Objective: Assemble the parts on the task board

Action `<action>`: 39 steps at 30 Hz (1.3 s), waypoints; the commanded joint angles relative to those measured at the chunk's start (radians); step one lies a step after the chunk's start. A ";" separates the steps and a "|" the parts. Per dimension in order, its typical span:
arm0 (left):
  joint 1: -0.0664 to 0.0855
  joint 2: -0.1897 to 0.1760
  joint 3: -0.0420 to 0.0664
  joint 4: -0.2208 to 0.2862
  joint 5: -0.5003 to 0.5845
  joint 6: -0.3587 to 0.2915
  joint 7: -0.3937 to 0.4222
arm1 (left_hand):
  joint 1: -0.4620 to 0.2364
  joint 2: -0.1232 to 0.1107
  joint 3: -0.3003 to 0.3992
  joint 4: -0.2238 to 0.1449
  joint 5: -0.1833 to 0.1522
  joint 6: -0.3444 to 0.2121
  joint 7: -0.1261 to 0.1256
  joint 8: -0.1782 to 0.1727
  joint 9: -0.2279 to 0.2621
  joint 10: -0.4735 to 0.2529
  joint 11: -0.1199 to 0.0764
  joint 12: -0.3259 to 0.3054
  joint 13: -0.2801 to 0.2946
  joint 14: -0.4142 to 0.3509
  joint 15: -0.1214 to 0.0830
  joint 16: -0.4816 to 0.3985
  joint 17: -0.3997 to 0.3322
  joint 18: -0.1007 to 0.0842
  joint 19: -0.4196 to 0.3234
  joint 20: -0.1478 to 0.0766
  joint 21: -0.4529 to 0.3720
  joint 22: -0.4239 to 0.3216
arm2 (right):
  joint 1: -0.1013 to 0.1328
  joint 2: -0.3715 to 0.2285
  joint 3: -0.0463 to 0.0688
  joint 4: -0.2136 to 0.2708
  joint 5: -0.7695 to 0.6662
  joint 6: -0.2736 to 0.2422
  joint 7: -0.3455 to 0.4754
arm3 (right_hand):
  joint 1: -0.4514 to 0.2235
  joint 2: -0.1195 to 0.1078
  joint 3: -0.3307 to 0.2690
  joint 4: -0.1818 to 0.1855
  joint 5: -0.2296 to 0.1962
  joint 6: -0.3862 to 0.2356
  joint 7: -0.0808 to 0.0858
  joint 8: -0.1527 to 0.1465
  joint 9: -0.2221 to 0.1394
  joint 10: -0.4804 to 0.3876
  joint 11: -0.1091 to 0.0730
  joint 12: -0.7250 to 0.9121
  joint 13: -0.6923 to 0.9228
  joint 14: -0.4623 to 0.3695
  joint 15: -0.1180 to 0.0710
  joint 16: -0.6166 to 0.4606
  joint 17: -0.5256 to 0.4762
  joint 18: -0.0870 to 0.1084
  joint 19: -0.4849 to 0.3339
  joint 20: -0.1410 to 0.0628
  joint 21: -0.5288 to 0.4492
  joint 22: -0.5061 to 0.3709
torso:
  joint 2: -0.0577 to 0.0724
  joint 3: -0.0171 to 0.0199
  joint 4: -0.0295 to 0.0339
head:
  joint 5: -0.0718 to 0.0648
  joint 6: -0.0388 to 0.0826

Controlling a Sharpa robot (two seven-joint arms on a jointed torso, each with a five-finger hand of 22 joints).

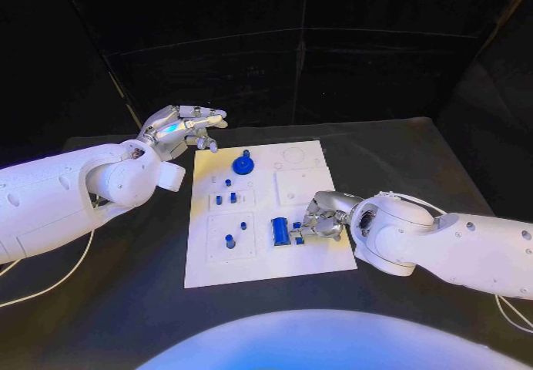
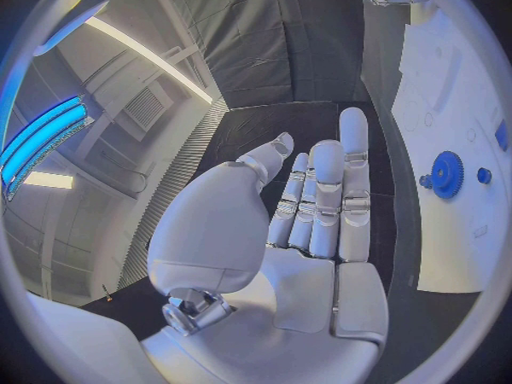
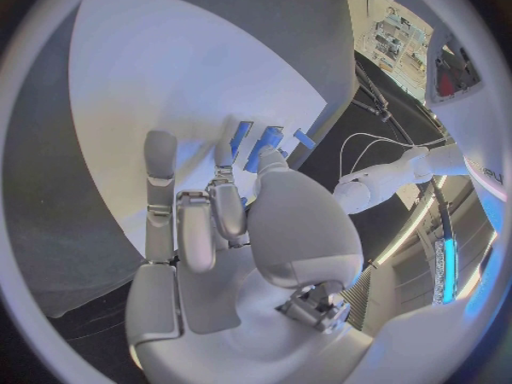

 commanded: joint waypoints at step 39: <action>-0.003 0.059 -0.001 -0.081 0.016 -0.047 0.063 | -0.001 0.014 -0.024 0.008 0.008 -0.010 0.000 0.030 -0.001 -0.031 0.019 0.013 -0.027 -0.283 0.046 -0.260 -0.188 0.001 -0.267 0.047 -0.186 -0.100 | 0.063 0.099 0.002 -0.412 1.013 -0.158 0.841 | 0.262 0.065 -0.014 -0.103 0.005 -0.156 0.098 -0.097 -0.032 -0.420 0.094 -0.794 -0.682 -0.236 0.088 -0.829 -0.831 -0.001 -0.241 0.090 -0.407 -0.317 | -0.064 -0.0295 0.0151 | -0.035 0.069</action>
